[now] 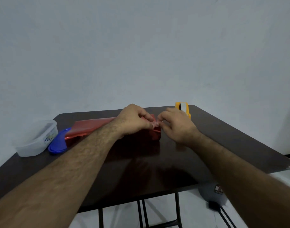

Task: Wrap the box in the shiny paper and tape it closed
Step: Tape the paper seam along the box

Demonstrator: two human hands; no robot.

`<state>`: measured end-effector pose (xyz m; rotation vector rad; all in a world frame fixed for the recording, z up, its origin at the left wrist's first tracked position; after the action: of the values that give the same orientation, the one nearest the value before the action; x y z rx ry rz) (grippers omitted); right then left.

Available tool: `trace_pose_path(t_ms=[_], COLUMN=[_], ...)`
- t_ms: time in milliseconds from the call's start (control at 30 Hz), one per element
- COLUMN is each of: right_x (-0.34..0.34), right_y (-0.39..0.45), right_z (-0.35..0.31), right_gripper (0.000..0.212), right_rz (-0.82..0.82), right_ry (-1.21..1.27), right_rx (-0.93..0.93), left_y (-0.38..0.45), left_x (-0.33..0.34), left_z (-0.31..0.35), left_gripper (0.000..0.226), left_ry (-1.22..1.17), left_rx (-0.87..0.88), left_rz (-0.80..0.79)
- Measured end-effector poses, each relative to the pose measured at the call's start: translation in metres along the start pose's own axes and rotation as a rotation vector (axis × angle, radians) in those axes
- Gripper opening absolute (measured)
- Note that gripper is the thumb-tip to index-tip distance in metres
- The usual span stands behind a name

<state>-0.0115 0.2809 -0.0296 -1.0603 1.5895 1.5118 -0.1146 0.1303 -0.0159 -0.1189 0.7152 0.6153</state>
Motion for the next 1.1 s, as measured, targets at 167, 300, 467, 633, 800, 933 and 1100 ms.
trace_pose_path(t_ms=[167, 300, 467, 633, 800, 933, 1100], right_x=[-0.011, -0.019, -0.018, 0.001, 0.025, 0.033, 0.050], right_y=[0.008, 0.006, 0.001, -0.004, 0.007, 0.026, 0.040], right_z=[-0.018, -0.025, -0.015, 0.016, 0.020, 0.002, -0.014], right_gripper=[0.018, 0.019, 0.012, 0.026, 0.010, 0.034, 0.051], right_rz=[-0.046, -0.044, -0.102, 0.007, 0.090, 0.046, -0.180], right_ry=[-0.041, 0.018, 0.920, 1.440, 0.841, 0.274, -0.164], right_rx=[-0.059, -0.032, 0.173, 0.550, 0.262, -0.072, -0.238], left_y=[-0.010, -0.020, -0.033, -0.052, -0.055, -0.048, -0.035], left_x=[-0.007, -0.011, -0.017, -0.029, -0.039, -0.045, -0.040], left_z=[0.003, 0.009, 0.022, 0.021, -0.012, -0.038, -0.064], left_gripper=[0.014, 0.007, 0.009, 0.014, 0.008, 0.007, 0.009], left_ry=[0.007, 0.076, 0.167, -0.139, -0.493, -0.608, -0.595], left_rx=[0.057, 0.076, 0.146, 0.090, -0.084, -0.144, -0.153], left_rz=[0.032, 0.052, 0.198, 0.329, 0.234, 0.250, 0.260])
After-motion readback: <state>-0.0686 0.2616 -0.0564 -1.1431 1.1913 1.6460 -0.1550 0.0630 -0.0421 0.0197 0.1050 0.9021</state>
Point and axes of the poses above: each hand's wrist, its own y-axis towards the middle knuckle, its own x-axis out of the palm, z = x × y, the point moved 5 cm from there along y, towards the middle knuckle, and after that the axes turned 13 degrees about -z, right-handed, at the moved point
